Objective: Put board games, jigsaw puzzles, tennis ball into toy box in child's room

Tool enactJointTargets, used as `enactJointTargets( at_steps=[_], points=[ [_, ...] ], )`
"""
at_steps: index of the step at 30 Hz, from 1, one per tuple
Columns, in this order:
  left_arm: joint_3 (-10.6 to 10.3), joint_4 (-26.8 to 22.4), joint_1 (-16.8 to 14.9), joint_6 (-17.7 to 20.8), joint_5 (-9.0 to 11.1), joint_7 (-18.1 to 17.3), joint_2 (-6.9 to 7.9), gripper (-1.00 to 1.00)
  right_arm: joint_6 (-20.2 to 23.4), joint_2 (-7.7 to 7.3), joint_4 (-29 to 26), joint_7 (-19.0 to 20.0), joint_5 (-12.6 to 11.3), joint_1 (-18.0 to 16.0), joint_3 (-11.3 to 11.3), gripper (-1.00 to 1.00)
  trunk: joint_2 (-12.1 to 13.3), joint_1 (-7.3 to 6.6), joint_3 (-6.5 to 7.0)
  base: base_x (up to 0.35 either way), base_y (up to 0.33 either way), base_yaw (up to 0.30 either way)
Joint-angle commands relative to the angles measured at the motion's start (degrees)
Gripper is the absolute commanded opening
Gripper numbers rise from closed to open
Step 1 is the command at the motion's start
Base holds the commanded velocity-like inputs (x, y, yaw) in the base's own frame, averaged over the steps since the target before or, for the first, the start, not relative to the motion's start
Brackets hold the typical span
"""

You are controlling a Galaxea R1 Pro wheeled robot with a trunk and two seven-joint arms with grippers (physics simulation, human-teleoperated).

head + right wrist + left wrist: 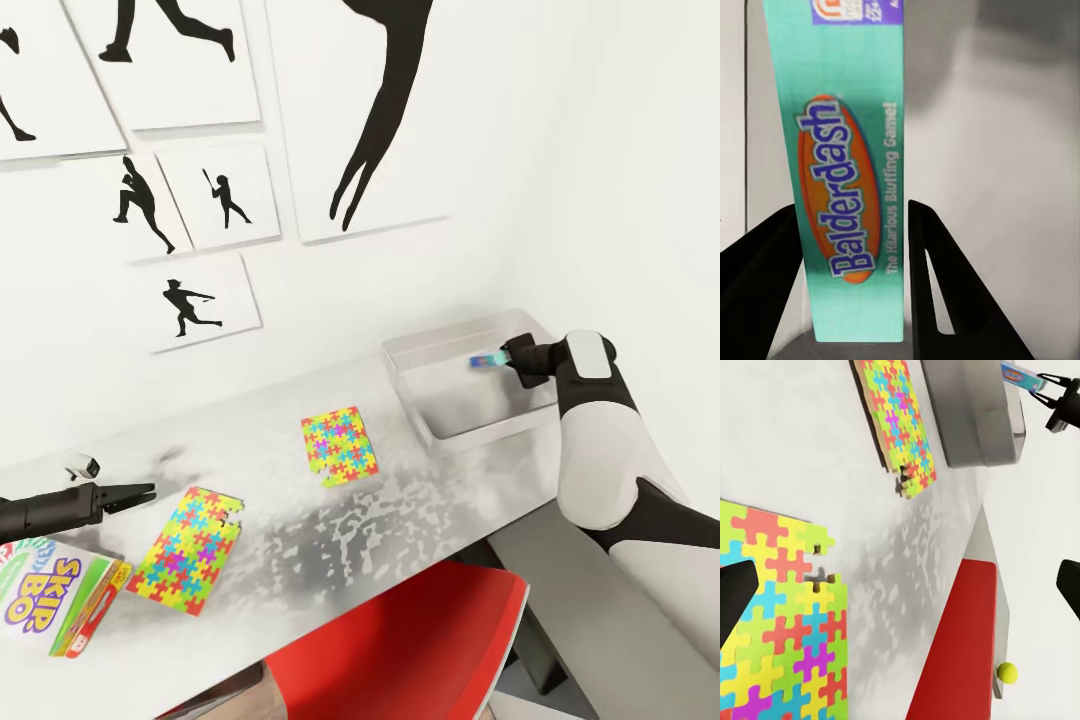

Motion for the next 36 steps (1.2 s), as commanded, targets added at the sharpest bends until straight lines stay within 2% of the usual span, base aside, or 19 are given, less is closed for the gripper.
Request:
enactJointTargets(
  at_steps=[1, 33, 34, 36],
  points=[
    [0.0, 0.0, 0.0, 0.6, 0.0, -0.2, 0.02, 1.0, 0.0, -0.02, -0.1, -0.5, -0.6, -0.1, -0.1, -1.0, -0.1, 0.03, -0.09, 0.0, 0.0, 0.0],
    [0.0, -0.1, 0.0, 0.6, 0.0, -0.2, 0.02, 1.0, 0.1, -0.39, 0.7, 2.0, -0.6, -0.1, 0.1, -1.0, -0.1, 0.03, -0.09, 0.0, 0.0, 0.0],
    [0.0, -0.1, 0.0, 0.6, 0.0, -0.2, 0.02, 1.0, 0.1, -0.41, 0.7, 2.0, -0.6, -0.1, 0.1, 1.0, -0.1, 0.03, -0.09, 0.0, 0.0, 0.0],
    [0.0, -0.1, 0.0, 0.6, 0.0, -0.2, 0.02, 1.0, 0.1, -0.46, 0.7, 2.0, -0.6, -0.1, 0.1, 1.0, -0.1, 0.03, -0.09, 0.0, 0.0, 0.0]
  ],
)
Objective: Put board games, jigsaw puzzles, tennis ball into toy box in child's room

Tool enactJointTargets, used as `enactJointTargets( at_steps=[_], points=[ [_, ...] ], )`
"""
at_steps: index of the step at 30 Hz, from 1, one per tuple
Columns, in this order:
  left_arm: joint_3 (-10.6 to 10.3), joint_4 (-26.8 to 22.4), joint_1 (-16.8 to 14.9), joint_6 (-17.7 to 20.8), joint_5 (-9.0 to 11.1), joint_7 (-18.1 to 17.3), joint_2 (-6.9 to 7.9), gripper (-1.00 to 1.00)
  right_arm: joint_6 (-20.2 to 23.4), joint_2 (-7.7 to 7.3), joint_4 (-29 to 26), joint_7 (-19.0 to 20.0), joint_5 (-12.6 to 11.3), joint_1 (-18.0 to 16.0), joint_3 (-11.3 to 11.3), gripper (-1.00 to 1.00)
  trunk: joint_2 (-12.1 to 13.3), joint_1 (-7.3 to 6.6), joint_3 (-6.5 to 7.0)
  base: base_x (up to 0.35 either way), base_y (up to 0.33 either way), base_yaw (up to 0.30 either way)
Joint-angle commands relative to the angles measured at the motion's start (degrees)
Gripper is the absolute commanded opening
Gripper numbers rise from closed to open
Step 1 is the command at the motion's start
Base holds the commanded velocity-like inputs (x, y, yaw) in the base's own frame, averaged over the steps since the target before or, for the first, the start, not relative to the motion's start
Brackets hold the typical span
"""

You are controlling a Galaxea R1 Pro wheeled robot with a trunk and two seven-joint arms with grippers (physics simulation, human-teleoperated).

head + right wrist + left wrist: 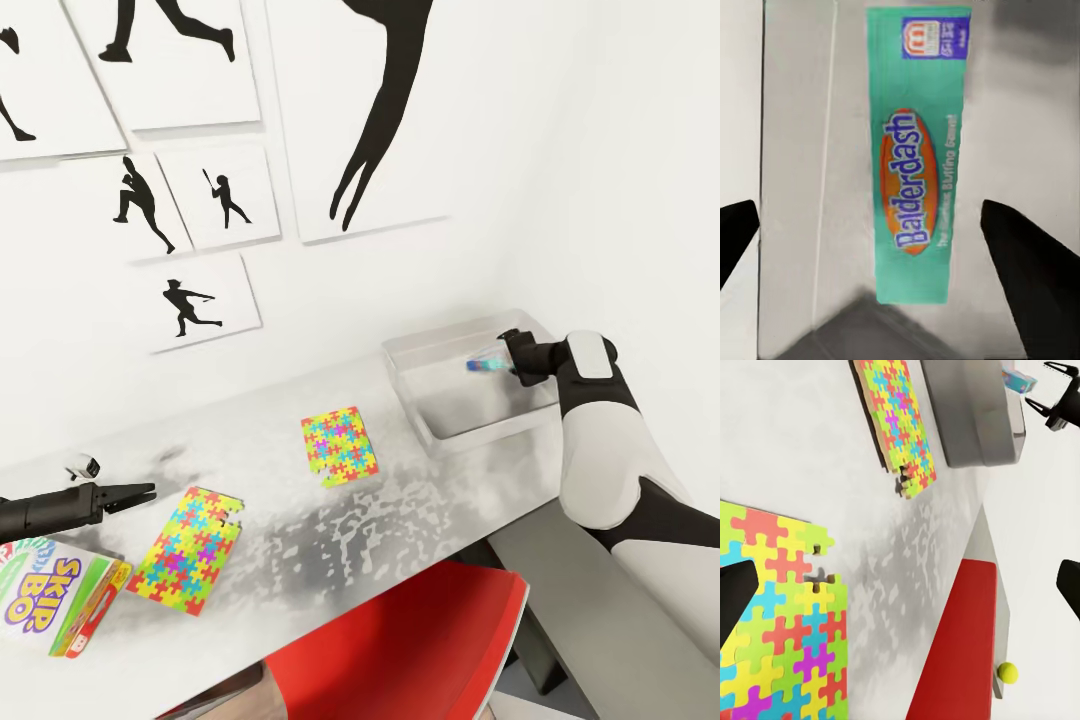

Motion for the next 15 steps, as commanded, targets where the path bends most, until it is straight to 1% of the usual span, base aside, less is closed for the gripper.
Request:
enactJointTargets(
  at_steps=[1, 15],
  points=[
    [0.0, 0.0, 0.0, 0.6, 0.0, -0.2, 0.02, 1.0, 0.1, -0.01, -0.1, -0.5, -0.6, -0.1, -0.1, 1.0, -0.1, 0.03, -0.09, 0.0, 0.0, 0.0],
    [-0.1, 0.0, 0.0, 0.6, 0.0, -0.2, 0.02, 1.0, 0.2, -0.08, -0.1, -0.4, -0.6, -0.1, 0.0, 1.0, -0.1, 0.03, -0.09, 0.0, 0.0, 0.0]
  ],
)
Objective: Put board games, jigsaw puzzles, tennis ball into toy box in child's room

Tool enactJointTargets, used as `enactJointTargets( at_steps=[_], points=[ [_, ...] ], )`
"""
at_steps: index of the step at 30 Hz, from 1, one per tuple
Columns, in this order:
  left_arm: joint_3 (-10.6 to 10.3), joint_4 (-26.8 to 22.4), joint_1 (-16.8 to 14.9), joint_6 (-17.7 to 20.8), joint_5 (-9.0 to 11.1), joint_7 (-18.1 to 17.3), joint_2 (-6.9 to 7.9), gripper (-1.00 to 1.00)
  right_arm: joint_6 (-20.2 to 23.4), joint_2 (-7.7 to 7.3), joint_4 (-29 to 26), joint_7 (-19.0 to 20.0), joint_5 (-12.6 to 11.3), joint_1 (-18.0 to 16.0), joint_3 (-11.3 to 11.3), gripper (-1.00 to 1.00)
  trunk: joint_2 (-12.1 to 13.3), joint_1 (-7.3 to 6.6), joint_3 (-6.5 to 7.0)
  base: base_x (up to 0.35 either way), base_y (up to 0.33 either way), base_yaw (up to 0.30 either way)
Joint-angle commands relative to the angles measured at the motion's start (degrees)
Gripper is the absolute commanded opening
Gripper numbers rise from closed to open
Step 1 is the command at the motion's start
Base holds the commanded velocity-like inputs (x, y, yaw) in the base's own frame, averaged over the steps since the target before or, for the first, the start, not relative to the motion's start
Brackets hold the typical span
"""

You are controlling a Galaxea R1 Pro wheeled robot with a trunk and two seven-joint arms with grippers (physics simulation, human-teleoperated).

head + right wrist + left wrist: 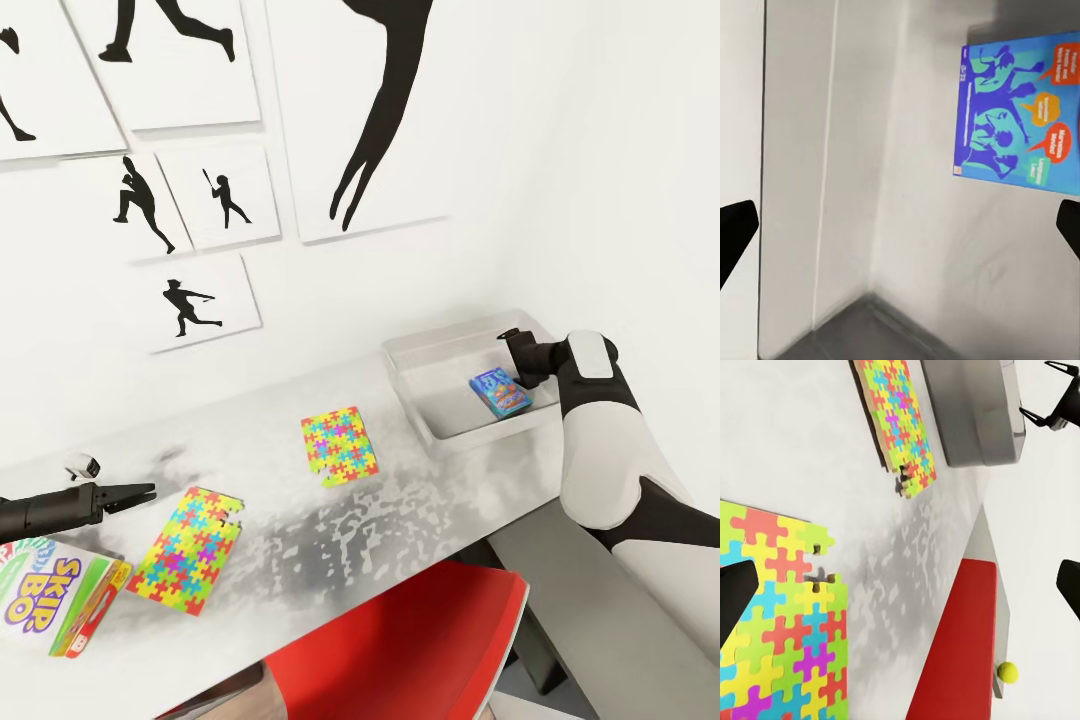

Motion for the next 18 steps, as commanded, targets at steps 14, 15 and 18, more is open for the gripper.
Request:
enactJointTargets(
  at_steps=[14, 15, 18],
  points=[
    [0.0, 0.0, 0.0, 0.6, 0.0, -0.2, 0.02, 1.0, 0.3, 0.08, -0.4, -0.6, -0.6, 0.0, 0.0, 1.0, -0.1, 0.03, -0.09, 0.0, 0.0, 0.0],
    [0.0, 0.0, 0.0, 0.6, 0.0, -0.2, 0.02, 1.0, 0.3, 0.1, -0.4, -0.5, -0.6, 0.0, 0.0, 1.0, -0.1, 0.03, -0.09, 0.0, 0.0, 0.0],
    [0.0, 0.0, 0.0, 0.6, 0.0, -0.2, 0.02, 1.0, 0.3, 0.25, -0.6, -0.5, -0.6, 0.0, 0.1, 1.0, -0.1, 0.03, -0.09, 0.0, 0.0, 0.0]
  ],
)
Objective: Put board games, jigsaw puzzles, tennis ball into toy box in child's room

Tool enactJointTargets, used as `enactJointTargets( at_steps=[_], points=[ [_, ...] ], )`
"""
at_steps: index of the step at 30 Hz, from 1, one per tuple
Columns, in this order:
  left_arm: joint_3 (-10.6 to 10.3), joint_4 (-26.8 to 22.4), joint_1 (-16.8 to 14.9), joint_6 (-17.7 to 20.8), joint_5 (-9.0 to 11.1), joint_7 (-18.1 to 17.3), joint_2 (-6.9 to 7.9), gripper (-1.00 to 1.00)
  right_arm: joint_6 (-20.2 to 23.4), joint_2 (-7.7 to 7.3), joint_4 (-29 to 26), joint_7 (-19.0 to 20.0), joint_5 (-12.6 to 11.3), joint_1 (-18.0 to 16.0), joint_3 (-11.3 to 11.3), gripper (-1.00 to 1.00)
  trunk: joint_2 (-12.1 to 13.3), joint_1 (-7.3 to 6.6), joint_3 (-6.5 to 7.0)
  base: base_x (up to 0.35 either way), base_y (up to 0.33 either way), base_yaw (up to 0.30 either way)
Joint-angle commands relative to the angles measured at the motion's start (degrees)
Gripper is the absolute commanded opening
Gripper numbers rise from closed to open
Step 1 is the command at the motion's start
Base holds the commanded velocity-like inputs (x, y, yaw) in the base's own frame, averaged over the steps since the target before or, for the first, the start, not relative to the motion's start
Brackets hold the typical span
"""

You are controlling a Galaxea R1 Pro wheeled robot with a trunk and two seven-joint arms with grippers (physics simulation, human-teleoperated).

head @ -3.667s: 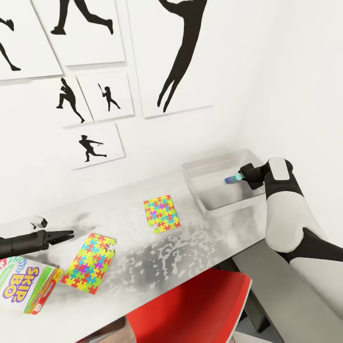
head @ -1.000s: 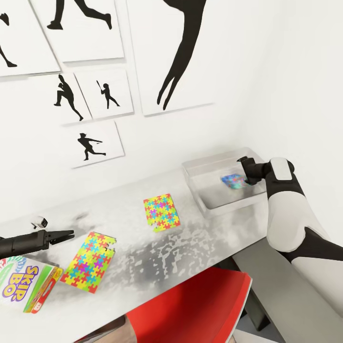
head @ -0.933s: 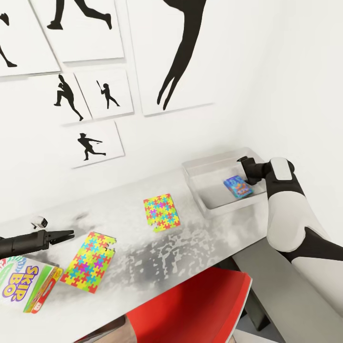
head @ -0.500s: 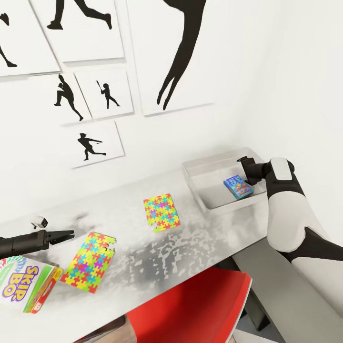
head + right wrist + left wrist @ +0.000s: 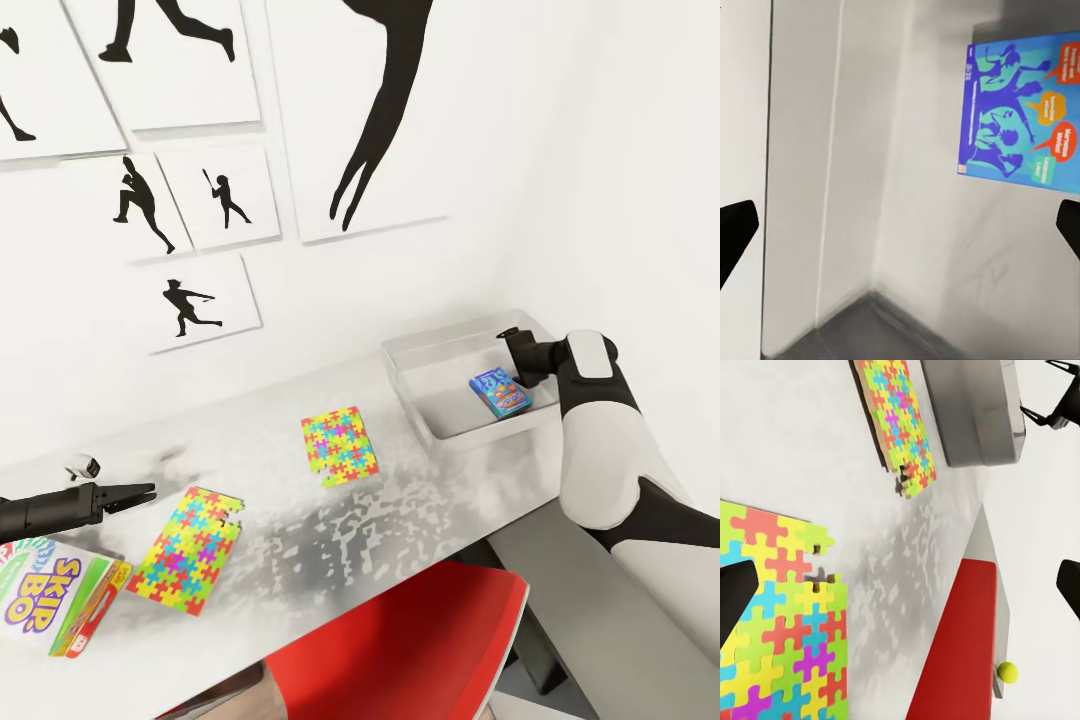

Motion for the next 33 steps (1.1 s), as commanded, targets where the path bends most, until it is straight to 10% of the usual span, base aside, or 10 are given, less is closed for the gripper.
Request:
enactJointTargets(
  at_steps=[1, 23, 33],
  points=[
    [0.0, 0.0, 0.0, 0.6, 0.0, -0.2, 0.02, 1.0, 0.1, 0.05, -0.1, -0.5, -0.6, -0.1, -0.1, 1.0, -0.1, 0.03, -0.1, 0.0, 0.0, 0.0],
    [0.0, -0.8, 0.0, 1.1, 0.0, -0.2, 0.11, 1.0, 16.5, 1.2, -10.4, 0.7, -1.1, 0.1, 2.3, 1.0, -0.1, 0.03, -0.1, 0.0, 0.0, 0.0],
    [0.0, -2.6, 0.0, 2.1, 0.0, -0.2, 0.11, 1.0, 24.2, 1.78, -19.0, 0.7, -6.7, 1.8, 2.5, 1.0, -0.1, 0.03, -0.1, 0.0, 0.0, 0.0]
  ],
)
